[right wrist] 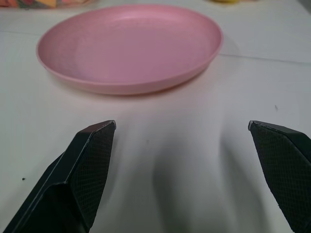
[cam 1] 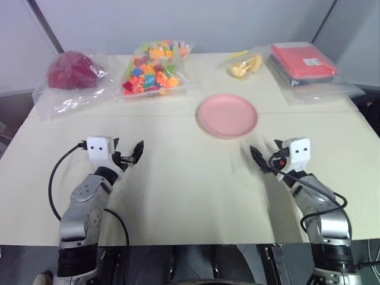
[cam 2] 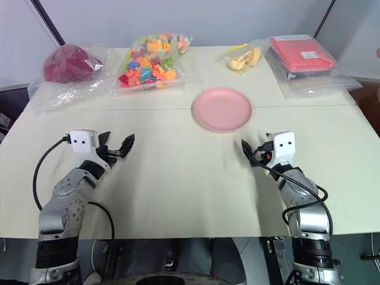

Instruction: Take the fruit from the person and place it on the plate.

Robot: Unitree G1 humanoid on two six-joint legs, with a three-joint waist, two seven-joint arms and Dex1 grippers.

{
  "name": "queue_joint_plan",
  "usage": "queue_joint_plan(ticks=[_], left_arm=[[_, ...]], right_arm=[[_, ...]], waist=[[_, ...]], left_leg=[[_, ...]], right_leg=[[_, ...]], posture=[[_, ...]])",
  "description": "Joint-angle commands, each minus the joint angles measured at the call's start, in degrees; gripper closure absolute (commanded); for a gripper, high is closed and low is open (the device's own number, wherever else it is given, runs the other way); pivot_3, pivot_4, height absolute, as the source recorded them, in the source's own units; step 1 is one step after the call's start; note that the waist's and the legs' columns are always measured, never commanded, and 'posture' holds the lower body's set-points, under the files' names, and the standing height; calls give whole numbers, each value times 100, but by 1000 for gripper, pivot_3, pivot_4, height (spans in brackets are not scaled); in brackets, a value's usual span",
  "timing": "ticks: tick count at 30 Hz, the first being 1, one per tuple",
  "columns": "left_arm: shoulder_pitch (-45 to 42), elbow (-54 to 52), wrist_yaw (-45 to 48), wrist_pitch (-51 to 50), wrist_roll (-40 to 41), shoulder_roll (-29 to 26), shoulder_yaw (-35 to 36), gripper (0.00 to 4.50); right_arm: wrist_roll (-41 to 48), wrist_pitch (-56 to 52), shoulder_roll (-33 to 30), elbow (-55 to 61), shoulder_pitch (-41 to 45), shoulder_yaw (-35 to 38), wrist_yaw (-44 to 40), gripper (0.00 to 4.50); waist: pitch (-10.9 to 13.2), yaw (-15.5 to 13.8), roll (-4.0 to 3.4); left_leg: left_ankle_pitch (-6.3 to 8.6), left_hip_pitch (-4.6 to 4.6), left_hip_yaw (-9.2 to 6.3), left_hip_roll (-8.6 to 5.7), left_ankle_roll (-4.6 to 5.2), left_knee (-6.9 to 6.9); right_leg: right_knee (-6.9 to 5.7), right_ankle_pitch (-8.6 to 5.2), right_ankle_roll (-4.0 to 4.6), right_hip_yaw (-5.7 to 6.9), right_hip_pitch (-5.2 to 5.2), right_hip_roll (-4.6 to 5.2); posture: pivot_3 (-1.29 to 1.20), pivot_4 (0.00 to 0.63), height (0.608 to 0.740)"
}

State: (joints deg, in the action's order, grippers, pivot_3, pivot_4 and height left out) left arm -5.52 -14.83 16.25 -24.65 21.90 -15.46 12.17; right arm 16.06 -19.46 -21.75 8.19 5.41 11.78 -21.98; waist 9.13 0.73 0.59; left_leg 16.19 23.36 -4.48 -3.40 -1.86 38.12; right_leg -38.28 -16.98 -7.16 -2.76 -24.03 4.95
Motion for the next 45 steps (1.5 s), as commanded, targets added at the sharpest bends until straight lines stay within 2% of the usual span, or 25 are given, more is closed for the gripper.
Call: queue_joint_plan(ticks=[1,45], left_arm=[[-98,-191,60,125,56,-47,52,0],[-383,105,185,221,-59,-158,-25,0]], right_arm=[[124,50,-30,253,98,144,-3,30],[-260,712,-4,-86,220,139,403,30]], waist=[[0,0,0],[0,-3,0]], left_leg=[[0,0,0,0,0,0],[0,-1,0,0,0,0]], right_leg=[[0,0,0,0,0,-1],[2,0,0,1,4,-2]], posture=[[0,150,740],[0,150,740]])
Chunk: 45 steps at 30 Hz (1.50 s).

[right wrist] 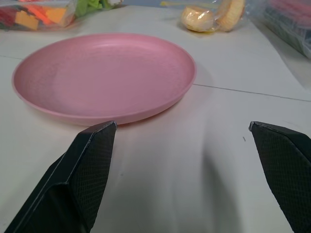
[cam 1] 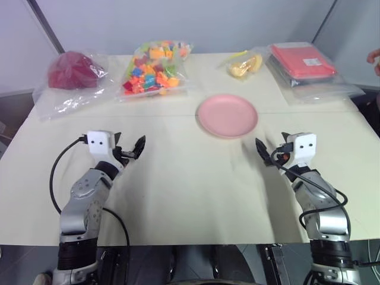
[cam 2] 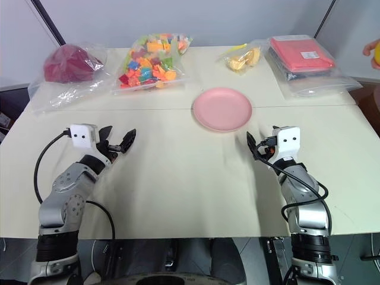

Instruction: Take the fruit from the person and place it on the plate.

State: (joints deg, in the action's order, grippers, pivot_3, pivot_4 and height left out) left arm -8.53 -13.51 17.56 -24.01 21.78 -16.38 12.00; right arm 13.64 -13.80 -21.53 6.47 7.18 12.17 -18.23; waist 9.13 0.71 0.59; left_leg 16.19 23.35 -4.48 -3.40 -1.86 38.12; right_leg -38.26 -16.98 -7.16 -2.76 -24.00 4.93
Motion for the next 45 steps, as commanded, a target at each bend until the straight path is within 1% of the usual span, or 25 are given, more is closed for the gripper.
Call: queue_joint_plan(ticks=[1,9,12,18,20,21,23,25,26,28,30,33,36,40,45], left_arm=[[-91,-16,57,158,-48,-66,-7,0],[-202,132,166,220,-109,-136,-37,0],[-424,228,315,199,-96,-273,-61,0],[-1135,349,740,-74,176,-667,6,0],[-1380,209,1207,-333,507,-895,-71,0],[-1485,10,1628,-525,850,-1029,-148,0],[-1608,-272,2166,-873,1413,-1198,-217,0],[-1930,-523,2693,-1368,1976,-1489,-328,0],[-2120,-563,2863,-1573,2152,-1608,-387,0],[-2361,-502,3025,-1713,2180,-1779,-509,0],[-2480,-400,3088,-1724,2116,-1857,-579,0],[-2590,-230,3131,-1708,2056,-1889,-615,0],[-2587,-60,3167,-1585,1903,-1869,-723,0],[-2533,39,3218,-1449,1726,-1812,-849,0],[-2430,60,3237,-1371,1626,-1784,-859,0]], right_arm=[[-26,157,-24,83,37,100,33,30],[-87,197,5,84,24,94,86,30],[-109,209,18,93,13,98,112,30],[-123,230,21,107,-17,102,145,30],[-124,233,25,105,-11,104,159,30],[-128,234,26,100,-7,100,167,30],[-135,239,27,96,-8,91,178,30],[-150,245,24,91,-2,74,183,30],[-151,243,21,95,3,76,185,30],[-146,228,10,153,34,120,225,30],[57,98,53,333,126,302,329,30],[806,-454,175,882,423,742,595,30],[1615,-1032,234,1331,929,1094,885,30],[1942,-1475,187,1500,1413,1084,1056,30],[2113,-1805,35,1511,1810,896,966,30]], waist=[[0,1,0],[0,1,0],[0,-3,0],[0,9,0],[0,13,0],[0,17,0],[0,23,0],[1,14,0],[1,12,0],[0,23,-2],[-1,36,-3],[-1,46,-4],[-1,50,-4],[-1,25,-4],[-1,26,-4]], left_leg=[[0,0,0,0,0,0],[0,0,0,0,0,0],[0,0,-1,0,0,0],[0,0,-1,0,0,0],[0,0,-1,0,-1,0],[0,0,-1,0,-1,0],[0,0,-1,1,-1,0],[0,0,-2,0,-1,0],[0,1,-3,0,-1,0],[-1,0,-5,0,-1,0],[0,-4,-4,0,0,-1],[0,-4,-4,4,-1,-5],[0,-4,-3,8,-1,-4],[0,-4,-5,9,0,-4],[0,-2,-6,7,0,-3]], right_leg=[[0,0,0,0,0,0],[0,0,0,0,0,0],[0,0,0,1,0,0],[0,0,0,2,0,0],[-1,0,0,2,0,-1],[0,0,0,2,-1,-2],[0,0,0,2,-1,-2],[0,0,0,2,1,0],[1,0,0,2,1,-1],[0,0,0,3,2,-2],[1,0,0,2,4,-3],[1,0,0,1,3,-8],[2,0,0,0,2,-12],[4,-1,0,0,3,-14],[6,-1,0,0,5,-12]], posture=[[0,150,740],[0,150,740],[0,150,740],[0,150,740],[0,150,740],[0,150,740],[0,150,740],[0,150,740],[0,150,740],[0,150,740],[0,150,740],[0,150,740],[0,150,740],[0,150,740],[0,150,740]])
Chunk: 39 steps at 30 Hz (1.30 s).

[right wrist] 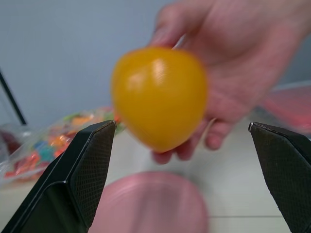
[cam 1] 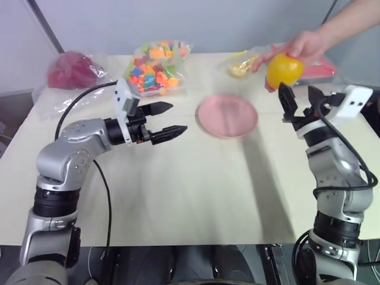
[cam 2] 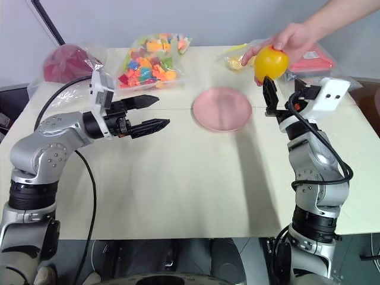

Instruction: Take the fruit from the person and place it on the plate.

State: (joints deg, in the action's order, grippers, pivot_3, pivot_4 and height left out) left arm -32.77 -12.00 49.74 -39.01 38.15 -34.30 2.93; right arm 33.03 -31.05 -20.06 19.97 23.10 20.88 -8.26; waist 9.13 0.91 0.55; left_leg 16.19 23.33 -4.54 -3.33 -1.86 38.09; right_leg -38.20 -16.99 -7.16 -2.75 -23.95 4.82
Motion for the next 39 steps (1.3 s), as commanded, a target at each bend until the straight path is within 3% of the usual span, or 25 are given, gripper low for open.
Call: queue_joint_plan(ticks=[1,13,18,28,32,39], left_arm=[[17,-111,-2,122,-9,14,78,0],[326,-408,-335,167,-62,70,188,0],[433,-501,-436,172,-38,74,221,0],[479,-490,-480,191,-61,87,169,0],[548,-370,-441,282,-207,105,67,0],[674,-272,-541,403,-448,148,22,0]], right_arm=[[213,-125,-129,146,280,12,-59,30],[-113,184,-232,-787,849,-282,-480,30],[-195,294,-210,-817,860,-327,-563,1590],[-407,255,-287,-822,858,-627,-801,1602],[-941,698,26,-1779,953,-1279,-1050,1602],[-1629,1687,256,-4021,1847,-1718,-1523,1602]], waist=[[0,11,0],[0,18,0],[0,22,0],[0,18,0],[0,52,1],[1,150,0]], left_leg=[[0,0,0,0,0,-1],[0,2,1,2,0,-1],[0,2,1,2,0,-1],[0,3,1,2,0,-1],[0,1,1,3,0,-1],[-1,5,1,2,-1,-1]], right_leg=[[0,0,0,0,-2,-1],[-1,0,0,0,-4,-1],[-1,0,0,-1,-4,-1],[0,0,0,-1,-5,-1],[0,0,0,0,-4,-4],[0,0,0,0,-8,-3]], posture=[[0,150,740],[0,150,740],[0,150,740],[0,150,740],[0,150,740],[0,150,740]])
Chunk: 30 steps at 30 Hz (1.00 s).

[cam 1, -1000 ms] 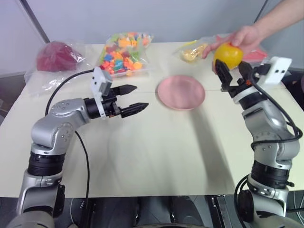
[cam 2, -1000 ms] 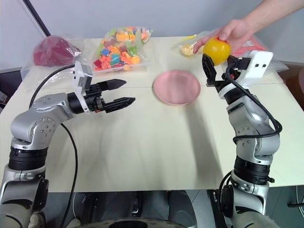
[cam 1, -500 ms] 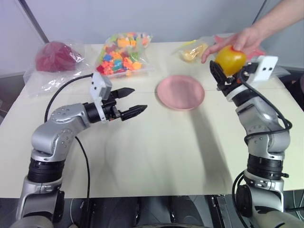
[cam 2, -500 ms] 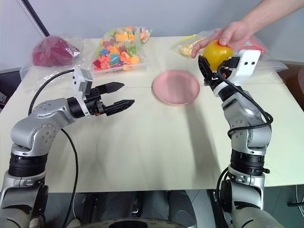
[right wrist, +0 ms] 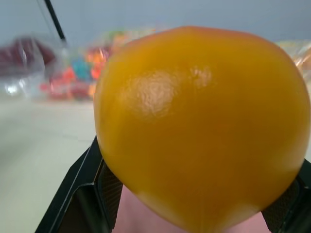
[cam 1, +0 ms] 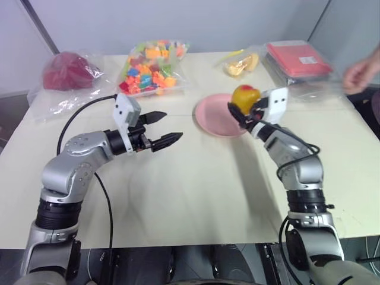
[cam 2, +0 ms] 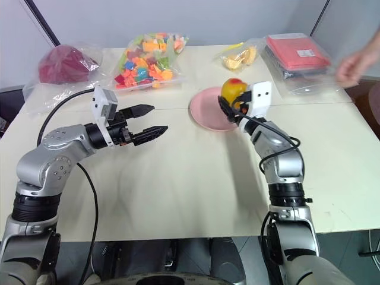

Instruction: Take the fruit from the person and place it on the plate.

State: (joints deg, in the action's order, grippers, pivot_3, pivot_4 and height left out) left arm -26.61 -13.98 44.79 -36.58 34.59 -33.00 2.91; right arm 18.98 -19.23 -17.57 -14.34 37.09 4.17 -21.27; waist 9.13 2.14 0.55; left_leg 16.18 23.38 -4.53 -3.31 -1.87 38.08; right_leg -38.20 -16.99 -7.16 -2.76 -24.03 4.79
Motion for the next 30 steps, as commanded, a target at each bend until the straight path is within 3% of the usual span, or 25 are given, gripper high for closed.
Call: queue_joint_plan(ticks=[1,5,7,9,20,30], left_arm=[[97,-100,-70,156,-103,33,37,0],[233,-211,-184,143,-118,81,95,0],[323,-276,-255,145,-114,94,131,0],[380,-325,-310,146,-105,98,150,0],[481,-393,-426,148,-66,110,171,0],[694,-178,-1136,618,-485,321,538,0]], right_arm=[[-304,640,9,-909,572,-85,-318,1602],[-515,1045,14,-1754,867,-108,-550,1602],[-552,1166,36,-2008,970,-78,-637,534],[-560,1238,55,-2118,1024,-50,-704,80],[-570,1250,78,-1874,1064,55,-741,80],[-101,-81,-749,1095,28,791,-466,80]], waist=[[0,39,0],[0,45,0],[0,47,0],[0,50,0],[0,47,0],[0,-8,0]], left_leg=[[0,0,0,0,0,-1],[0,0,-2,2,-1,-6],[0,0,-1,2,-1,-5],[0,0,-2,2,-1,-6],[-1,0,-2,2,-2,-5],[0,4,-6,0,-2,-1]], right_leg=[[0,0,0,0,0,0],[1,0,0,0,-3,-2],[1,0,0,0,-3,0],[1,0,1,0,-4,0],[0,0,1,0,-4,0],[1,0,1,2,-4,4]], posture=[[0,150,740],[0,150,740],[0,150,740],[0,150,740],[0,150,740],[0,150,740]])
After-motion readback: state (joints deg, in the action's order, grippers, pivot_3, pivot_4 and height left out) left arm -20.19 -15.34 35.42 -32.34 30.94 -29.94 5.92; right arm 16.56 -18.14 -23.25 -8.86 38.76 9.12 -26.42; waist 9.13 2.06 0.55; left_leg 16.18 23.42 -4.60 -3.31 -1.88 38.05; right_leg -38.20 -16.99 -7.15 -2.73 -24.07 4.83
